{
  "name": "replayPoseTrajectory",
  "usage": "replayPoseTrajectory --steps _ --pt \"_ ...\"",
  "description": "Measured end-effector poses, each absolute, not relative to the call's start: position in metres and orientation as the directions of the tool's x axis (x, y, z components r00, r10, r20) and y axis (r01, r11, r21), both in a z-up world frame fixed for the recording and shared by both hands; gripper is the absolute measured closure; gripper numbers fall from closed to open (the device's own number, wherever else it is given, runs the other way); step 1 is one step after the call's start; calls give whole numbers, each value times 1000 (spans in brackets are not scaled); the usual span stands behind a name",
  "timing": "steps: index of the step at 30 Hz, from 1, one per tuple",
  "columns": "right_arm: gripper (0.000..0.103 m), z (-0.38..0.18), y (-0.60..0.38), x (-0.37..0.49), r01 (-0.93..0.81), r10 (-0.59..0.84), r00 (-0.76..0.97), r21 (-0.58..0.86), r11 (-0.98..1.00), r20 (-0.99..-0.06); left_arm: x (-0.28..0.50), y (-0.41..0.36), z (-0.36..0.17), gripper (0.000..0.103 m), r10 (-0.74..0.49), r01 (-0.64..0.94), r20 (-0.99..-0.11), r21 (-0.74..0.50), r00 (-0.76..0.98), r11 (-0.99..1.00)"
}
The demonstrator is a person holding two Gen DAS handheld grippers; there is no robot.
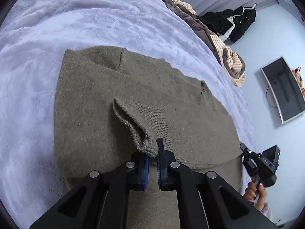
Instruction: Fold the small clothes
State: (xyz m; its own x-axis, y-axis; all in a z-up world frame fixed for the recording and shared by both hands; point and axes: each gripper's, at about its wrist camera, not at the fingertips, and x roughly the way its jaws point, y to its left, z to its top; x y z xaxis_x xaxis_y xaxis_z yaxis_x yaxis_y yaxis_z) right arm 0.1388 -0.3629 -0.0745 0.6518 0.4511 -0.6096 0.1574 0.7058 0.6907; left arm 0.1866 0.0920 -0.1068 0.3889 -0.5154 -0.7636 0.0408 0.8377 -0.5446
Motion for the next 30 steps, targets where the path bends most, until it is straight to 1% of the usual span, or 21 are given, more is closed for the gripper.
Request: replayPoseTrajectory --steps 1,3,4,6,7,9,12,13,17,21,23,24,25,26,27,30 --pt "97 -79 -365 141 157 455 629 676 720 -631 184 88 -114 96 -491 41 -783 -517 382 855" --pt "97 -102 -369 141 177 451 571 640 748 -686 179 86 -127 95 -482 18 -786 -516 387 856" --pt "99 -113 -373 139 184 469 568 660 728 -676 175 89 -129 95 -490 2 -774 -534 402 845" --pt "99 -117 -380 132 200 497 601 720 664 -626 169 98 -126 95 -495 -30 -762 -556 417 830" --pt "99 -117 -380 131 203 498 604 724 659 -622 168 102 -124 92 -480 -39 -772 -543 418 839" --pt "98 -115 -378 130 195 494 591 707 679 -637 164 111 -117 91 -408 -46 -804 -471 434 881" --pt "94 -109 -379 125 202 488 583 698 687 -650 156 127 -107 91 -292 -69 -844 -359 449 931" --pt "91 -108 -380 122 212 483 584 696 686 -653 152 133 -104 91 -274 -76 -848 -343 453 936" --pt "89 -96 -386 107 220 459 603 689 691 -653 144 149 -97 91 -268 -81 -854 -336 447 938" --pt "89 -80 -388 101 204 426 632 670 714 -647 144 136 -84 90 -274 -18 -837 -320 473 947" --pt "89 -76 -387 105 206 405 622 639 741 -670 147 126 -82 90 -267 -2 -836 -306 480 952" --pt "85 -75 -386 107 218 386 614 618 755 -689 149 122 -81 90 -262 -3 -835 -301 483 953" --pt "70 -76 -386 109 232 370 605 601 765 -705 150 120 -82 90 -256 -12 -835 -299 486 954" --pt "60 -78 -386 111 242 362 601 594 767 -713 150 119 -83 90 -247 -27 -838 -297 487 955" --pt "41 -80 -388 111 250 363 601 599 761 -712 150 118 -85 90 -234 -41 -844 -289 483 957" --pt "40 -89 -396 111 232 427 613 668 707 -665 149 120 -90 90 -188 -59 -863 -243 469 968"
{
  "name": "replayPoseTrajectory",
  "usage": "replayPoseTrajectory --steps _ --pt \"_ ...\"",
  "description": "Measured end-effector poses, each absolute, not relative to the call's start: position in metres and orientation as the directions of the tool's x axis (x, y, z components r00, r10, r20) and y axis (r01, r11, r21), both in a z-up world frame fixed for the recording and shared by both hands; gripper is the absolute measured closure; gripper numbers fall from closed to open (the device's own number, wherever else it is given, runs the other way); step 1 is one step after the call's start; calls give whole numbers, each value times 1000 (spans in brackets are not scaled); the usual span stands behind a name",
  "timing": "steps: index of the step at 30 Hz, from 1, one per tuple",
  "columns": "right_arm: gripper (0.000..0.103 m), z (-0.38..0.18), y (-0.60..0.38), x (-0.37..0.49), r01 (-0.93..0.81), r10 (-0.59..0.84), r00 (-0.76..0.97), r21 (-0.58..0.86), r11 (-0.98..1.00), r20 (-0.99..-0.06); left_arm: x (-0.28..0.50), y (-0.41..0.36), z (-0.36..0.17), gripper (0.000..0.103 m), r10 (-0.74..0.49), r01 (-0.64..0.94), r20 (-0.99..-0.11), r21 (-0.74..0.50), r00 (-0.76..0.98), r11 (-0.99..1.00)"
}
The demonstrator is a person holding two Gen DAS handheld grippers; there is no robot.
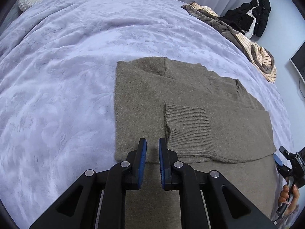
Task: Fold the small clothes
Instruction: 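Fold the sweater side edge inward with the right gripper while the left gripper releases the cuff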
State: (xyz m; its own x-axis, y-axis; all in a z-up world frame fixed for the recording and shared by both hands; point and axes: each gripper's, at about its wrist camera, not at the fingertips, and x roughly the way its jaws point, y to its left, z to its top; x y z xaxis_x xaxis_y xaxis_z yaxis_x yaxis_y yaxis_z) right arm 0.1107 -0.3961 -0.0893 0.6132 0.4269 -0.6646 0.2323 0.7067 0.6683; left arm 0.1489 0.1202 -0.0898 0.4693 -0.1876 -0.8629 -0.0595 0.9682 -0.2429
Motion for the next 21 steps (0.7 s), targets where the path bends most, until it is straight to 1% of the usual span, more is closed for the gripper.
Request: replayPoseTrajectory --steps 2,6,10,11,12,13,14,15,16,17,21 --pt "40 -94 -401 112 224 458 617 701 677 -640 148 125 -93 90 -172 -71 -872 -229 459 971" --pt "44 -98 -397 121 210 494 601 721 661 -628 147 139 -99 90 -201 -87 -871 -266 447 960" --pt "44 -99 -392 125 178 538 583 742 646 -609 146 147 -103 90 -215 -85 -869 -280 446 956" --pt "44 -101 -390 126 176 549 574 746 643 -608 145 146 -102 86 -203 -82 -868 -268 453 960" --pt "44 -103 -390 127 178 552 566 745 643 -612 144 146 -102 70 -190 -80 -869 -253 457 964" --pt "44 -106 -390 128 186 552 562 744 642 -617 142 146 -101 14 -169 -90 -873 -235 458 968" --pt "45 -108 -391 130 197 551 561 746 636 -618 139 147 -98 1 -138 -110 -865 -216 482 970" --pt "50 -109 -391 131 209 547 561 746 632 -621 135 147 -93 1 -135 -106 -844 -220 518 970" --pt "74 -110 -391 133 233 527 557 730 643 -642 135 147 -91 1 -151 -92 -841 -231 519 969" --pt "86 -109 -391 135 247 510 548 710 659 -663 135 147 -90 1 -155 -94 -844 -235 513 968" --pt "86 -87 -381 132 172 470 580 664 728 -665 138 148 -90 1 -149 -98 -849 -229 508 969"
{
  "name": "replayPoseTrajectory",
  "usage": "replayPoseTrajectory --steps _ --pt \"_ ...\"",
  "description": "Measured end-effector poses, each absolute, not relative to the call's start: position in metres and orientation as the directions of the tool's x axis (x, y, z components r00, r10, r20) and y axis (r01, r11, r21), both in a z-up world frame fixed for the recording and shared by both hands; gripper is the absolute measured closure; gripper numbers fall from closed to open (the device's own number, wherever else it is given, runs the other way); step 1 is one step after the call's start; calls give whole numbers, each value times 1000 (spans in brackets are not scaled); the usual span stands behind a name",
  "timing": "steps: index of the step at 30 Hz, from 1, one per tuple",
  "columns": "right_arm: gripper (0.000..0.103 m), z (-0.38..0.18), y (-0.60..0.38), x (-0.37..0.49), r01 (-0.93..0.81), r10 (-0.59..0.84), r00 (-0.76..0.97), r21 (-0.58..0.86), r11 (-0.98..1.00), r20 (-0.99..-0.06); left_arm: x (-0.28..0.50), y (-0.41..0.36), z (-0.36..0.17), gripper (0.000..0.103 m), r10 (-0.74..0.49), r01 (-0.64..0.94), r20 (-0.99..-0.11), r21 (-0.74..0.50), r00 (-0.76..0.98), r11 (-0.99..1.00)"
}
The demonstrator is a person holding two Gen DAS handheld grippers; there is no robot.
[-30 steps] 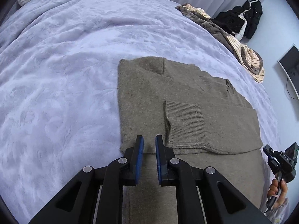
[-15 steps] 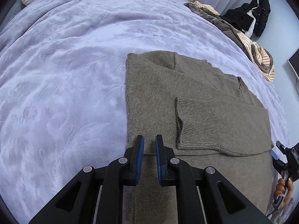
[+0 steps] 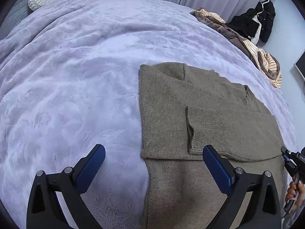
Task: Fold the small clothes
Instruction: 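Fold the sweater side edge inward with the right gripper while the left gripper releases the cuff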
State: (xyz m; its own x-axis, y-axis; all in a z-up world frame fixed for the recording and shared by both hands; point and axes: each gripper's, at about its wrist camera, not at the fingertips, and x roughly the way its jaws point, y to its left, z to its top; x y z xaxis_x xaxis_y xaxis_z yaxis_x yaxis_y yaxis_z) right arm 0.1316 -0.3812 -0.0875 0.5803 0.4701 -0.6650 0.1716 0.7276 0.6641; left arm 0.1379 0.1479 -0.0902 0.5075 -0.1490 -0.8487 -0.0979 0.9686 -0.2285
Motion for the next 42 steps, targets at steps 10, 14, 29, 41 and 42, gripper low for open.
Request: replayPoseTrajectory --steps 10,14,29,41,42 --pt "83 -95 -369 132 177 294 543 449 876 -787 138 165 -117 1 -126 -181 -891 -224 436 958" --pt "81 -76 -368 123 217 190 558 363 906 -808 133 165 -101 1 -95 -151 -871 -190 482 970" --pt "81 -62 -339 191 109 225 564 342 934 -794 220 124 -91 1 -226 -21 -823 -278 522 960" --pt "88 -104 -357 194 151 325 550 475 867 -769 217 133 -129 1 -122 -55 -877 -166 464 985" --pt "88 -101 -355 194 157 316 551 468 870 -773 214 130 -126 1 -98 -53 -880 -138 464 989"
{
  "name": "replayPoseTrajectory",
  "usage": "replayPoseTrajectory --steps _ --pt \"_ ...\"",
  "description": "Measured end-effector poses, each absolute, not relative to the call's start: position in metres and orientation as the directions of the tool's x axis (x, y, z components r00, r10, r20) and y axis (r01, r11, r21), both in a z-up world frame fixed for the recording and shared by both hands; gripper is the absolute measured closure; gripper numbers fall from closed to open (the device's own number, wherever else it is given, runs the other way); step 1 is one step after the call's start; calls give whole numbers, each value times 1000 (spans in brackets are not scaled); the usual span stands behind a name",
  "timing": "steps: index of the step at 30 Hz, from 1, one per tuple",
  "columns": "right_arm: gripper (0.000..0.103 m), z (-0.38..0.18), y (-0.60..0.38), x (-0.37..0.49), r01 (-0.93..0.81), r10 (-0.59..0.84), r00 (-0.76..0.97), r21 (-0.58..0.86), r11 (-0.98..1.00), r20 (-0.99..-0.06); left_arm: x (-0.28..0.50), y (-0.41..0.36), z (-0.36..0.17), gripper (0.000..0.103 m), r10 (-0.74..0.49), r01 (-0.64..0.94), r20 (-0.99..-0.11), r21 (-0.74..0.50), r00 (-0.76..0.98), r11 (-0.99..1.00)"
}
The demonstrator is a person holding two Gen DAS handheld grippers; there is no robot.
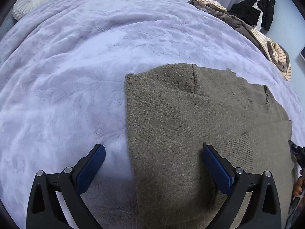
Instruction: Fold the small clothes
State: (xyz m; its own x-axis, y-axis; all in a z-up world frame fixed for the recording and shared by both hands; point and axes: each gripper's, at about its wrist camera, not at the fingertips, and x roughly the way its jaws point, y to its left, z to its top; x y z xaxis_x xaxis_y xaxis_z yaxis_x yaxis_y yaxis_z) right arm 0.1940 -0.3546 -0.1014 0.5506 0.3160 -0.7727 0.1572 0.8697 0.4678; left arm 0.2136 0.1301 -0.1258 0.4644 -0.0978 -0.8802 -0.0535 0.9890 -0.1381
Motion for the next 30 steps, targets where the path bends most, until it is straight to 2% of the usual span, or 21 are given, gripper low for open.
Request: replayPoseTrajectory --steps 5,7,15,19,23,25,27,30 --pt "77 -81 -345 176 171 285 542 436 884 -790 191 130 -111 1 -68 -57 -875 -109 479 992" --pt "64 -72 -346 164 170 293 553 451 876 -780 180 131 -106 1 -64 -66 -874 -109 482 992" --pt "55 -56 -342 114 167 335 559 499 850 -758 134 127 -90 1 -36 -83 -869 -88 494 993" --pt "55 -60 -331 93 159 347 542 499 852 -765 112 124 -85 1 3 -105 -863 -58 505 993" --pt "54 -63 -322 75 149 380 530 525 838 -758 94 122 -82 1 -14 -98 -863 -74 505 992" --pt "52 -61 -317 67 139 390 532 532 835 -752 81 118 -80 1 -13 -92 -861 -69 508 993" --pt "44 -57 -313 56 122 402 537 540 833 -741 67 117 -81 1 -28 -80 -865 -78 500 994" --pt "44 -50 -304 38 85 416 540 539 838 -732 41 121 -88 1 -72 -74 -883 -119 463 990"
